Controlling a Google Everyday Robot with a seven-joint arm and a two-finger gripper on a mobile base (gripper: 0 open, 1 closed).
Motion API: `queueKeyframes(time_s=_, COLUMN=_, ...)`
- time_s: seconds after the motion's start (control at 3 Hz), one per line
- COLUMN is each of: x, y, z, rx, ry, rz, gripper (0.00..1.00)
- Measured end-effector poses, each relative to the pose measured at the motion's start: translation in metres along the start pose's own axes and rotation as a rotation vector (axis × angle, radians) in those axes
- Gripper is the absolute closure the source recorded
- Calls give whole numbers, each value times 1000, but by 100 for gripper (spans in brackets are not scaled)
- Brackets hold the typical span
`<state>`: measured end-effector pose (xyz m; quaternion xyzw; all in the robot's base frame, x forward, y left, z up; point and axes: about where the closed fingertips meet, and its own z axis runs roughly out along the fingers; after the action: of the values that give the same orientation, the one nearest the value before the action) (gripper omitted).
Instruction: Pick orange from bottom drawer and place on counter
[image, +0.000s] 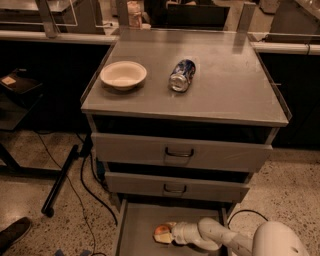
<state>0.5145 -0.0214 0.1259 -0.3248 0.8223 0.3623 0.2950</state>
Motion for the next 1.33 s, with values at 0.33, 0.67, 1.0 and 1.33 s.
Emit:
queueKeyframes(time_s=0.33, x=0, y=0, z=0, rx=0, ry=0, rz=0, gripper=100)
queueKeyframes(time_s=0.67, x=-1, y=1, z=-1, rx=2, ry=-2, rz=0, gripper=100)
queueKeyframes(time_s=1.0, x=-9, y=15, z=-19, rx=43, ry=-29, rz=-2, gripper=100)
queueKeyframes(time_s=1.33, x=-27, y=30, z=-59, rx=130, ry=-91, rz=-34, gripper=100)
